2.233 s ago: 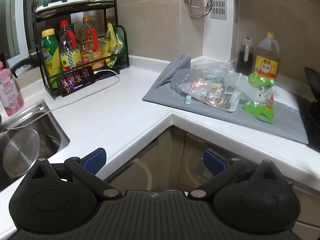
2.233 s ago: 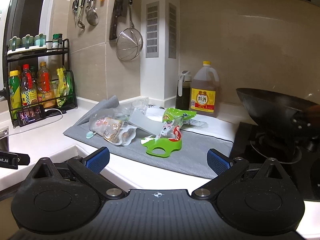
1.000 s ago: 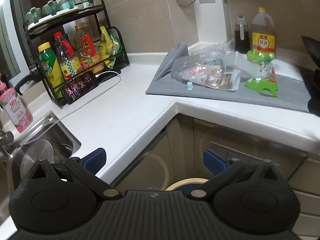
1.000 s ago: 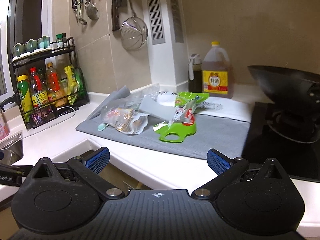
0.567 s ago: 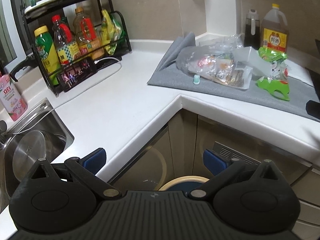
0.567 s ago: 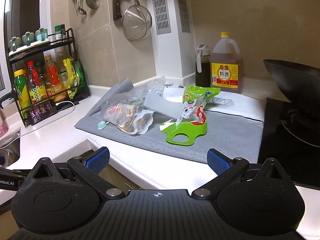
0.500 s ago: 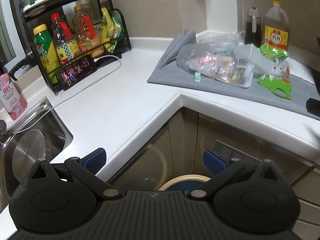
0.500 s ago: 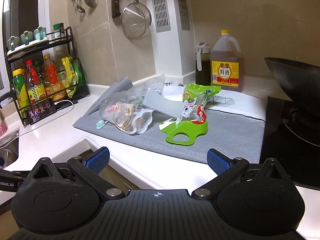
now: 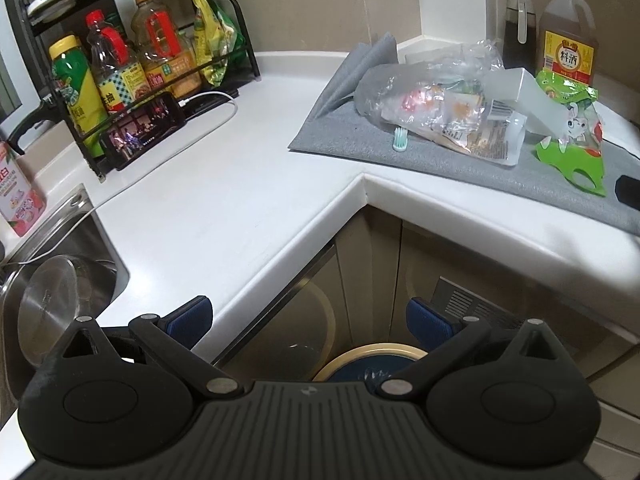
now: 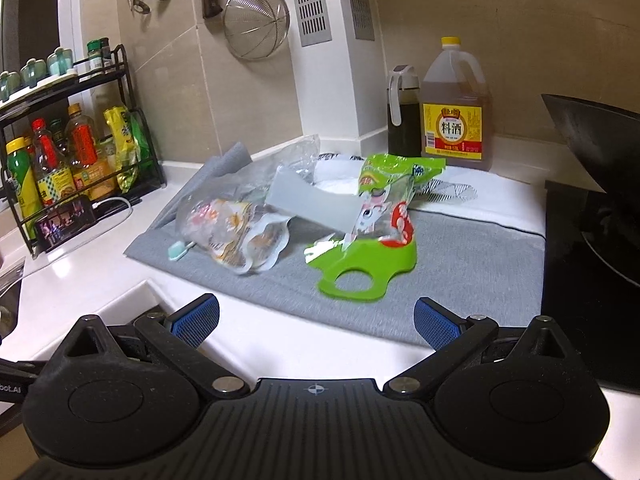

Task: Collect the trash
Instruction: 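Grasp the green snack wrapper with the right tool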

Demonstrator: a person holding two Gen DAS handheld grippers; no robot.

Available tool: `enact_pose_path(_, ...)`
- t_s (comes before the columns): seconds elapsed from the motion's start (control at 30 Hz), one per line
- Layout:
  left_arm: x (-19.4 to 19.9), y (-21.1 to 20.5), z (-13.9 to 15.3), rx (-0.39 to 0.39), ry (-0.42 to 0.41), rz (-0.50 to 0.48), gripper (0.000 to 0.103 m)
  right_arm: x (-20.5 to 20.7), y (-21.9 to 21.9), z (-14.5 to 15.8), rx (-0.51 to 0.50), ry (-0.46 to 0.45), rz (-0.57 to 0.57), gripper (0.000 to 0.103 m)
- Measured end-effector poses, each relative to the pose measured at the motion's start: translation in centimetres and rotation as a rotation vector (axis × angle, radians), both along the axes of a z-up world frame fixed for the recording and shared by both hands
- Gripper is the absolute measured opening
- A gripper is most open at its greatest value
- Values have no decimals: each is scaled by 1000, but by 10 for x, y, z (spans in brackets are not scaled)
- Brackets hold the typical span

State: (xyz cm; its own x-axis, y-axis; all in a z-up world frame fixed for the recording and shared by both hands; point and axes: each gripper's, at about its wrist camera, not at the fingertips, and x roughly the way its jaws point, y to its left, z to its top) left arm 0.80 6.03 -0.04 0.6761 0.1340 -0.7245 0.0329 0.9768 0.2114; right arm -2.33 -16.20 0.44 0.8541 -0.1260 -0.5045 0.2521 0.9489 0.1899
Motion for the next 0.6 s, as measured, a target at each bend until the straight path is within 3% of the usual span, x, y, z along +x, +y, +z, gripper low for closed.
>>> enact_pose_path(0.13, 24, -2, 7, -29, 14, 12, 103, 26, -25, 0, -14, -29, -29, 103)
enact_pose_path(0.37, 74, -9, 22, -113, 32, 43, 103, 90, -89, -6, 108, -49, -143, 103)
enact_pose_path(0.6, 122, -33, 28, -50, -17, 20, 103, 136, -131, -29, 166, -79, -198, 103)
